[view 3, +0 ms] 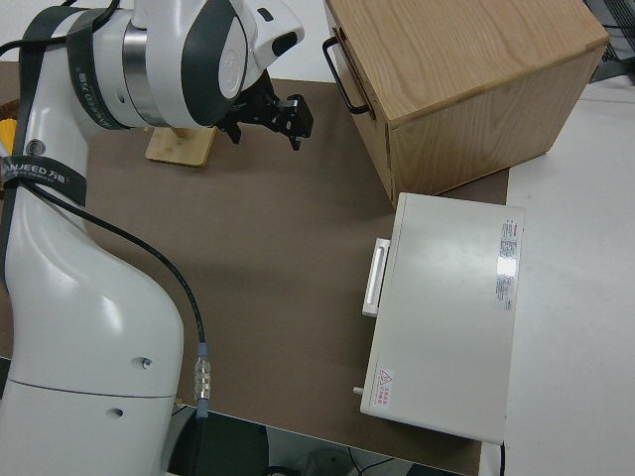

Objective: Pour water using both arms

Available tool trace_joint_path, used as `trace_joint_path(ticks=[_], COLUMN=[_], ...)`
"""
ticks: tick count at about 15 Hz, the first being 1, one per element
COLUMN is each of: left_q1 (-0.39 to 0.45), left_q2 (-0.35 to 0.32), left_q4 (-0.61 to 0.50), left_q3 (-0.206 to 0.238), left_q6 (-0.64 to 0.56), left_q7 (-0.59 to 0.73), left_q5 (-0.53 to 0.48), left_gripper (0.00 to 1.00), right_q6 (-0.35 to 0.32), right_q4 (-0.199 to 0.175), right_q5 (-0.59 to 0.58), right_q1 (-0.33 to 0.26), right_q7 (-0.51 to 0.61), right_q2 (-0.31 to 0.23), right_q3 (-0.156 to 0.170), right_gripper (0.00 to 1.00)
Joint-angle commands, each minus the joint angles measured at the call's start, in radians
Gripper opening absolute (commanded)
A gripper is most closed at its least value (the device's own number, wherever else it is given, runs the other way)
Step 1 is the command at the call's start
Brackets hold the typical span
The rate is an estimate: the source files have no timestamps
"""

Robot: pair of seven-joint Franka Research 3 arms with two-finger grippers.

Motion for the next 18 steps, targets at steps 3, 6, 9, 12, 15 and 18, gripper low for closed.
trace_joint_path(ticks=[3, 6, 9, 12, 15, 18], left_q1=[0.007, 0.014, 0.017, 0.017, 0.019, 0.017], left_q2=[-0.01, -0.01, -0.01, -0.01, -0.009, -0.004], left_q4=[0.002, 0.002, 0.002, 0.002, 0.002, 0.002], left_q3=[0.002, 0.007, 0.021, 0.059, 0.113, 0.197], left_q6=[-0.017, -0.017, -0.017, -0.017, -0.017, -0.01], left_q7=[0.015, 0.02, 0.032, 0.081, 0.172, 0.241], left_q5=[-0.005, -0.005, -0.005, -0.005, -0.007, -0.008], left_gripper=[1.0, 1.0, 1.0, 1.0, 1.0, 1.0], right_q6=[-0.008, -0.005, 0.0, 0.0, 0.001, 0.012], right_q4=[0.003, 0.003, 0.003, 0.002, -0.009, -0.023], right_q5=[0.032, 0.032, 0.043, 0.044, 0.044, 0.044], right_q1=[-0.01, -0.004, 0.001, 0.001, 0.012, 0.058], right_q7=[-0.01, -0.015, -0.011, -0.015, -0.018, -0.012], right_q2=[-0.004, -0.004, -0.005, -0.004, -0.002, 0.019], right_q3=[0.018, 0.021, 0.027, 0.029, 0.033, 0.036], right_gripper=[0.992, 0.992, 0.992, 0.992, 0.992, 0.992])
